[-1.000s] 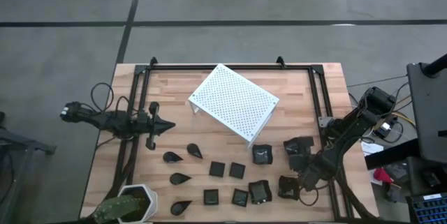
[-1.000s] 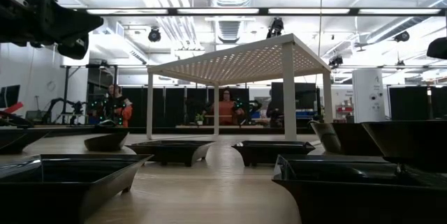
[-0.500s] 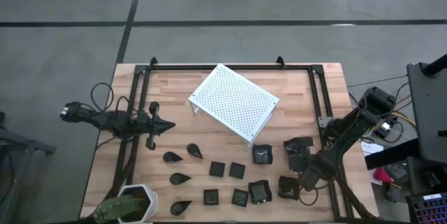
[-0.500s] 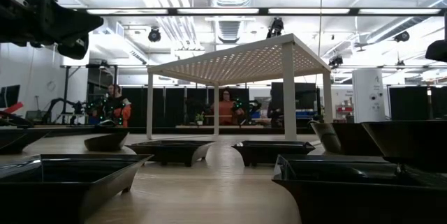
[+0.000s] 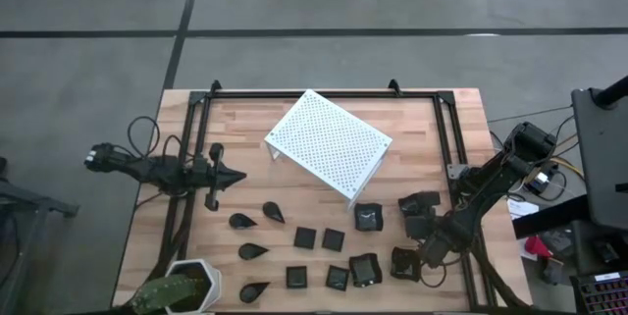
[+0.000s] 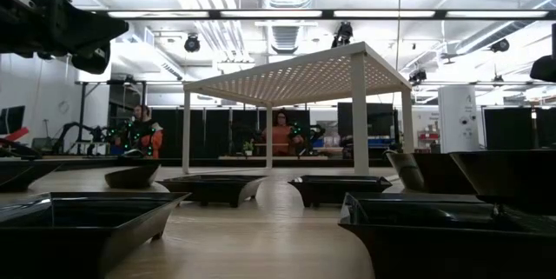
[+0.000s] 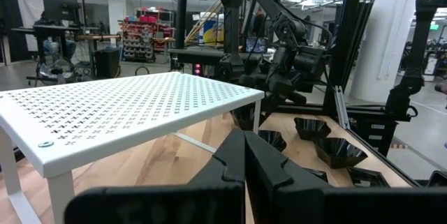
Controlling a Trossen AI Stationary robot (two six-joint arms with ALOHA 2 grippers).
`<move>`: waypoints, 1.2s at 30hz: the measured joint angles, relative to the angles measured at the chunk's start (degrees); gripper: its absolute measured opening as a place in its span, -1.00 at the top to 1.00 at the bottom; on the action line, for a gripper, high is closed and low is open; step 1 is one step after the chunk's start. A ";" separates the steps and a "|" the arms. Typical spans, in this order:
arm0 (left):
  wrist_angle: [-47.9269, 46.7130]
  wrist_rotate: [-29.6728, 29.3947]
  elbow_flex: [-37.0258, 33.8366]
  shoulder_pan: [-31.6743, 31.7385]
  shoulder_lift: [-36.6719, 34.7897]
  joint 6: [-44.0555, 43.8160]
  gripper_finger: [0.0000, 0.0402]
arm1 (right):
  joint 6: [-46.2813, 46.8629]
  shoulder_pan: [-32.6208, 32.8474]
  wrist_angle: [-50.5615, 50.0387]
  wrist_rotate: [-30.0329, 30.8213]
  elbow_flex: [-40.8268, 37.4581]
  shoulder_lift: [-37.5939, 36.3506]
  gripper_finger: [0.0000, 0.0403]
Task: Pick & Place Mini shaped plates
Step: Put the distorted square plate on the shelf
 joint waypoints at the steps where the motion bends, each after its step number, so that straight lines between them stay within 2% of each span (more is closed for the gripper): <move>1: 0.01 -0.02 0.00 0.00 0.00 0.01 1.00 | -0.02 0.00 0.02 0.00 0.00 0.00 0.68; 11: 0.01 0.00 0.00 -0.04 0.00 0.01 1.00 | -0.04 -0.13 -0.62 0.00 0.22 -0.02 0.94; 16: 0.01 0.00 0.00 -0.02 0.00 0.01 1.00 | -0.03 -1.00 -5.35 0.04 3.86 -0.02 0.96; 23: 0.01 -0.01 0.00 -0.02 0.00 0.01 1.00 | -4.52 -3.56 -9.45 0.95 11.89 -0.04 0.96; 36: 0.02 -0.01 0.00 -0.02 0.00 0.01 1.00 | -2.99 -14.34 -16.94 1.21 31.68 0.00 0.96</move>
